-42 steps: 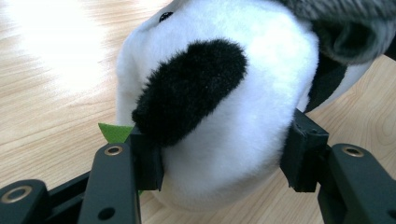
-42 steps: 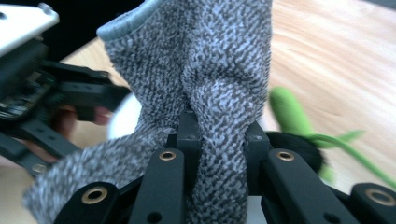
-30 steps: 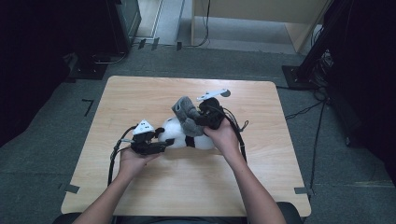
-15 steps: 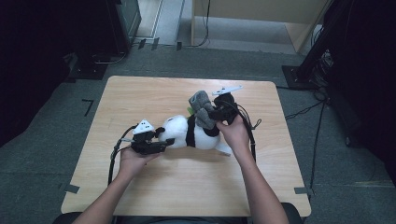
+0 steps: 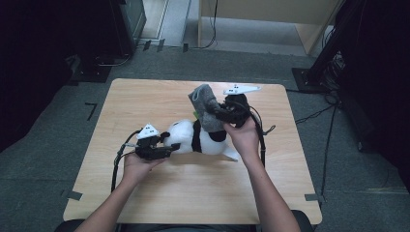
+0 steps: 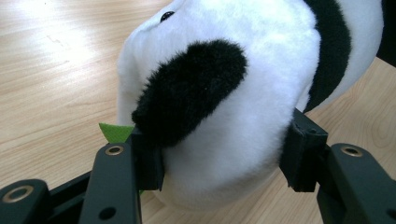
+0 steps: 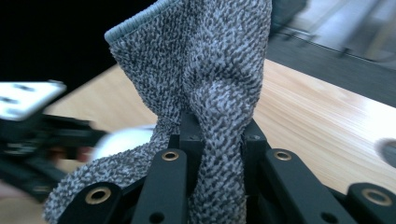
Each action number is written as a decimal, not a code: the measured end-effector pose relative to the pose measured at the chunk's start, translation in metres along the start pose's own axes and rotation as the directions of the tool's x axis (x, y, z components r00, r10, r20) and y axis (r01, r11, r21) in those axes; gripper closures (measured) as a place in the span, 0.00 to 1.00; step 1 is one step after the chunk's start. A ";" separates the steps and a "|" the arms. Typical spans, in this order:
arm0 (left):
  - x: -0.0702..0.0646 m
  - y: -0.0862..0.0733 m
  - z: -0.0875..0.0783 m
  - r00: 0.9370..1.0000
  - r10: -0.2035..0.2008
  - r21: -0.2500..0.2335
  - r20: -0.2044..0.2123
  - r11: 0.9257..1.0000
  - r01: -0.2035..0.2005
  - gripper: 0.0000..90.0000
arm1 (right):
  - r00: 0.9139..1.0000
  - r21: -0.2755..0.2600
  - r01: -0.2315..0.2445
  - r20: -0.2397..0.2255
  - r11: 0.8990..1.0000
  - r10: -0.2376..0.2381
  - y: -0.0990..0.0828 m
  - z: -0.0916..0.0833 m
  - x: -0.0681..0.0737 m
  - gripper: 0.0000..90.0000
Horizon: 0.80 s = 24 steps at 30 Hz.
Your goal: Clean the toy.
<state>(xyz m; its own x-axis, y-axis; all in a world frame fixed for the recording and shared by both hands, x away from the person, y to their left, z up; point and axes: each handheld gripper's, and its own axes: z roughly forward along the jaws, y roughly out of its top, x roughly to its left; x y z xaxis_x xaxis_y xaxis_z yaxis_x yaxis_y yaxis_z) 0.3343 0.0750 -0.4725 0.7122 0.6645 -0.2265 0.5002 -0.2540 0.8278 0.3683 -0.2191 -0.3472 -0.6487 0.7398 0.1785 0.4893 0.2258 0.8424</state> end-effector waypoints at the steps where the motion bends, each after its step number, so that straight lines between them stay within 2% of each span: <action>1: 0.000 0.000 0.000 1.000 0.001 0.001 -0.001 1.000 -0.001 0.48 | 0.999 -0.003 0.001 -0.033 1.000 -0.001 0.001 0.001 0.005 0.86; 5: -0.002 0.000 0.000 1.000 0.010 -0.003 -0.009 1.000 -0.010 0.48 | 0.991 0.034 0.034 -0.134 0.999 -0.029 -0.001 0.020 0.030 0.86; 9: -0.003 0.000 0.000 1.000 0.019 -0.006 -0.015 1.000 -0.019 0.48 | 0.979 0.059 0.065 -0.195 0.996 -0.052 -0.006 0.039 0.051 0.86; 11: -0.004 0.000 -0.001 1.000 0.021 -0.007 -0.019 1.000 -0.021 0.48 | 0.975 0.070 0.059 -0.220 0.996 -0.043 -0.011 0.048 0.056 0.86; 13: -0.005 0.000 -0.001 0.999 0.025 -0.006 -0.022 1.000 -0.025 0.48 | 0.971 0.102 0.049 -0.239 0.994 -0.023 -0.017 0.059 0.058 0.86; 15: -0.006 0.000 -0.001 0.999 0.029 -0.006 -0.028 1.000 -0.029 0.48 | 0.972 0.140 0.052 -0.235 0.989 -0.018 -0.023 0.068 0.057 0.86; 18: -0.004 0.000 0.000 0.999 0.024 -0.001 -0.024 1.000 -0.024 0.48 | 0.972 0.152 0.050 -0.235 0.987 -0.013 -0.028 0.075 0.053 0.85; 20: -0.003 0.000 0.000 1.000 0.018 -0.003 -0.023 1.000 -0.018 0.48 | 0.977 0.156 0.087 -0.205 0.984 -0.054 -0.028 0.073 0.050 0.84; 24: -0.002 0.001 0.000 1.000 0.012 0.004 -0.017 1.000 -0.012 0.48 | 0.988 0.166 0.080 -0.146 0.983 -0.056 -0.027 0.066 0.038 0.84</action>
<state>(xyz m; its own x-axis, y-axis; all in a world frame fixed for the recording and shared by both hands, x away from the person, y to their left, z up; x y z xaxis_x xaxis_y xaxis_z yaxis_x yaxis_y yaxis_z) 0.3337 0.0730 -0.4712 0.7097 0.6732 -0.2079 0.4937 -0.2646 0.8284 0.3687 -0.1552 -0.3961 -0.7530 0.6259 0.2032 0.5259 0.3867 0.7575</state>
